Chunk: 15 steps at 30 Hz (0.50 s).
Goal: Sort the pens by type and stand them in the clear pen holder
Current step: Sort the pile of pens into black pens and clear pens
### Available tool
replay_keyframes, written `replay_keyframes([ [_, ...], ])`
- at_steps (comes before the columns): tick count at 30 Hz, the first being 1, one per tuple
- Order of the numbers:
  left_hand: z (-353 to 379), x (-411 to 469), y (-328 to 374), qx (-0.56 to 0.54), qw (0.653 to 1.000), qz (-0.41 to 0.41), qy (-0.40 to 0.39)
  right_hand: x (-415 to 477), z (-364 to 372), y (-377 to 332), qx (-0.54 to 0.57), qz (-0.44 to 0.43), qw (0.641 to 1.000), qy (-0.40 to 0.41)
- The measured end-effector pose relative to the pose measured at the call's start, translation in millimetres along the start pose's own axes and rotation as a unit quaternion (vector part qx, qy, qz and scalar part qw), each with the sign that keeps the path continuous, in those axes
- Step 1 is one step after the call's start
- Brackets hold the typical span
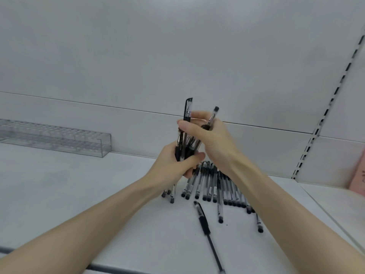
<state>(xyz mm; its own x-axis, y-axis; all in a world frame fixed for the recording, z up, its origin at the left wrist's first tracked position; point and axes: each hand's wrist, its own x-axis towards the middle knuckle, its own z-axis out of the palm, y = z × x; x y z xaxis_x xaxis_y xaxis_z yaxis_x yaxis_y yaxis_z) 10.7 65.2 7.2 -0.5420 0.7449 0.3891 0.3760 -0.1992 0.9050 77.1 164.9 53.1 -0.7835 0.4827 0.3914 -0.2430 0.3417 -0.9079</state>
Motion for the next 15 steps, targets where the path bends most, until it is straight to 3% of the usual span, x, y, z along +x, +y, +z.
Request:
replay_keyframes([
  [4,-1,0,-1,0.010,1.000,0.001,-0.008,-2,4,6,-0.041,0.000,0.998,-0.052],
  [10,-6,0,-5,0.014,0.999,-0.015,-0.029,1,1,11,-0.030,0.016,0.998,-0.052],
  [15,-13,0,-4,0.007,0.994,-0.029,-0.102,-3,1,17,-0.035,0.047,0.996,-0.072],
])
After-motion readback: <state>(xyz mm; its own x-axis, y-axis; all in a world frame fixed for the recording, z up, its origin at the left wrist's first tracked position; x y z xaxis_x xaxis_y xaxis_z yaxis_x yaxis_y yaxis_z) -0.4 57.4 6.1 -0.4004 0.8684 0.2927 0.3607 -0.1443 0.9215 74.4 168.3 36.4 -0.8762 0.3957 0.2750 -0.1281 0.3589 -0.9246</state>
